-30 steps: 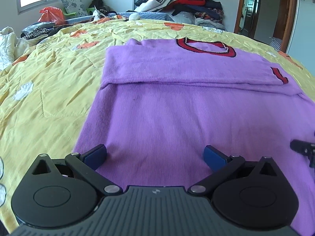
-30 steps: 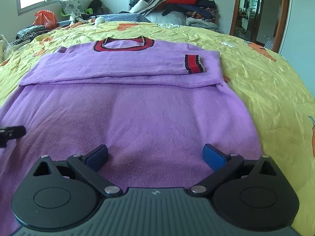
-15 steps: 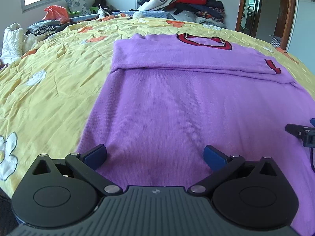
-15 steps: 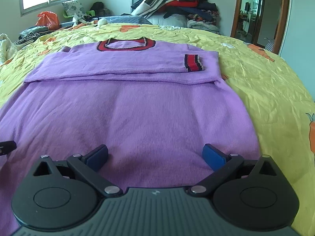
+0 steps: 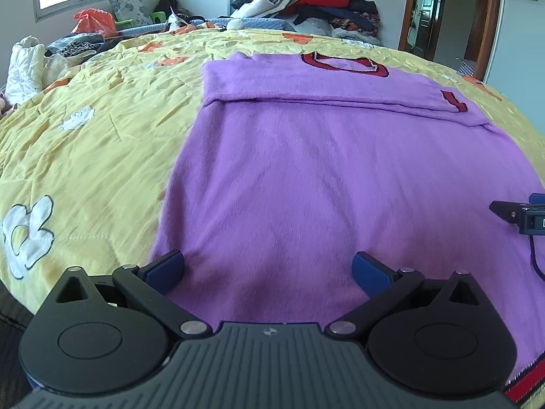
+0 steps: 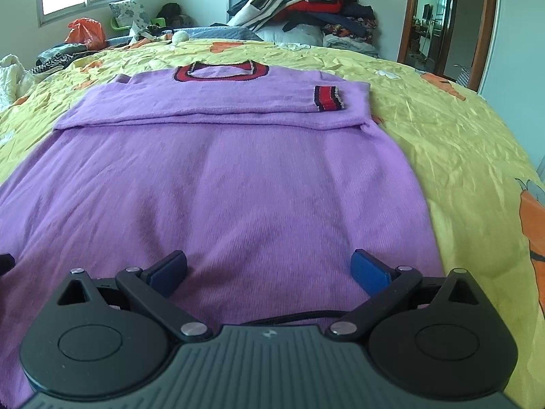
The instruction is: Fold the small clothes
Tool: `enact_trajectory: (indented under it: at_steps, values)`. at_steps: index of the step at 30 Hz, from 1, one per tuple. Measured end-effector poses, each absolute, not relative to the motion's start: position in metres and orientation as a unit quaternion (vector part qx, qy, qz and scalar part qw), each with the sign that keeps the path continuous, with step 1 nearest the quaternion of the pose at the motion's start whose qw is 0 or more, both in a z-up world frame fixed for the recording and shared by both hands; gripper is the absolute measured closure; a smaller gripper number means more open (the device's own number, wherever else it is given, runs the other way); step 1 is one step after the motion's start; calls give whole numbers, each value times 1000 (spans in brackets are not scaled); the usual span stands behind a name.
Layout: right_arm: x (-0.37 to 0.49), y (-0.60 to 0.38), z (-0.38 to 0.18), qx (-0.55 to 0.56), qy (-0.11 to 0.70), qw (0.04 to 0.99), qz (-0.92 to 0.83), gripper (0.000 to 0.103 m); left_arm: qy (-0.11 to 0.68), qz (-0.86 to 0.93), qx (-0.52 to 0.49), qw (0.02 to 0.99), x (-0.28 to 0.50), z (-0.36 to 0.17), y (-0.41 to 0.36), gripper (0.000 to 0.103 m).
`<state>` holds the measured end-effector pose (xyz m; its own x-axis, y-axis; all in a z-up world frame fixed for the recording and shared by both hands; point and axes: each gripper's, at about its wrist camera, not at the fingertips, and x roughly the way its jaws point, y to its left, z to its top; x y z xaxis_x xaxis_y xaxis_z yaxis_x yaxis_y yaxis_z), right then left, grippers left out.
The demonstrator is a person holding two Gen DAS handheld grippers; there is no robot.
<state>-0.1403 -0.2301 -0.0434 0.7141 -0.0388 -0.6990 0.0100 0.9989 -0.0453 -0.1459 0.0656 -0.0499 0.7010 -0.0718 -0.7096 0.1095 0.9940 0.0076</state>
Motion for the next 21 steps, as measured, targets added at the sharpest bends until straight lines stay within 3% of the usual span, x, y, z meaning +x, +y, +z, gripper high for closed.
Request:
enact_trajectory:
  at_steps: [21]
  values:
    - [-212,-235,-42,-27,379,925,2,0,386,-67,25,920,-181,-48,87,0]
